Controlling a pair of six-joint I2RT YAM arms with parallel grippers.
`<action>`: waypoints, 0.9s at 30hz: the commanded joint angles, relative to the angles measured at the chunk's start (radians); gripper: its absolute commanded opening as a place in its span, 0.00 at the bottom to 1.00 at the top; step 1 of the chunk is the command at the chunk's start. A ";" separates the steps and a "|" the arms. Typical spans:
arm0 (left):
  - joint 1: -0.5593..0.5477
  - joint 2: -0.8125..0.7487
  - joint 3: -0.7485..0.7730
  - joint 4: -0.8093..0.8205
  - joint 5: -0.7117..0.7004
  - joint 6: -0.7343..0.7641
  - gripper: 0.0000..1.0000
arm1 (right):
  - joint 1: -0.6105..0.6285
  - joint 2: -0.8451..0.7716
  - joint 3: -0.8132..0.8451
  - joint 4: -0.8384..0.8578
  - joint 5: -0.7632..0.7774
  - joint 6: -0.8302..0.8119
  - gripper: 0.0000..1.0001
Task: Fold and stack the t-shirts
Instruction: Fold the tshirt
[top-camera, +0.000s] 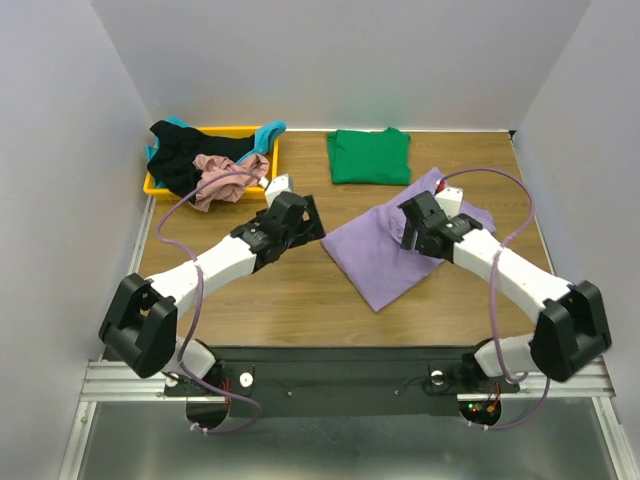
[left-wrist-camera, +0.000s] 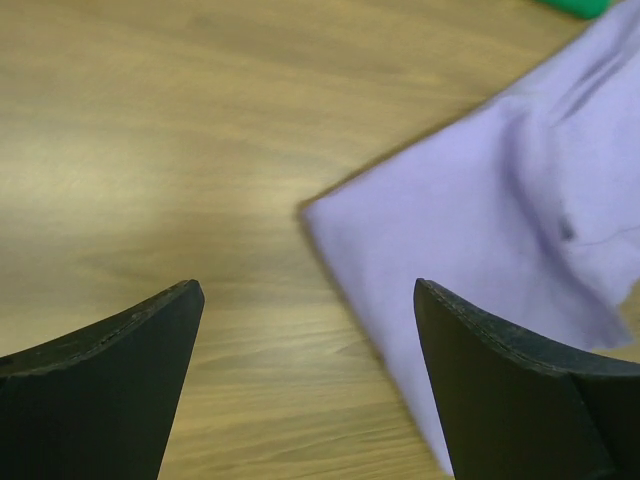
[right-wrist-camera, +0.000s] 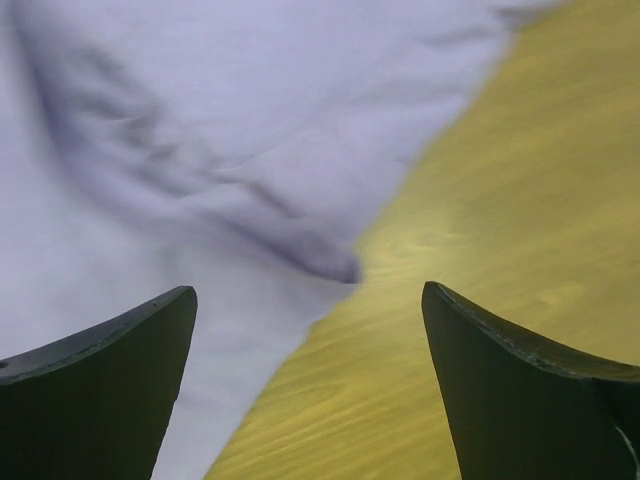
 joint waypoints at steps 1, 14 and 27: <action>0.034 -0.072 -0.145 0.070 0.029 -0.059 0.98 | 0.015 -0.163 -0.069 0.285 -0.404 -0.211 1.00; 0.059 -0.150 -0.276 0.100 0.038 -0.079 0.98 | 0.038 0.175 0.019 0.494 -0.489 -0.142 1.00; 0.071 -0.208 -0.308 0.076 0.026 -0.059 0.98 | -0.108 0.278 0.150 0.471 -0.315 -0.275 1.00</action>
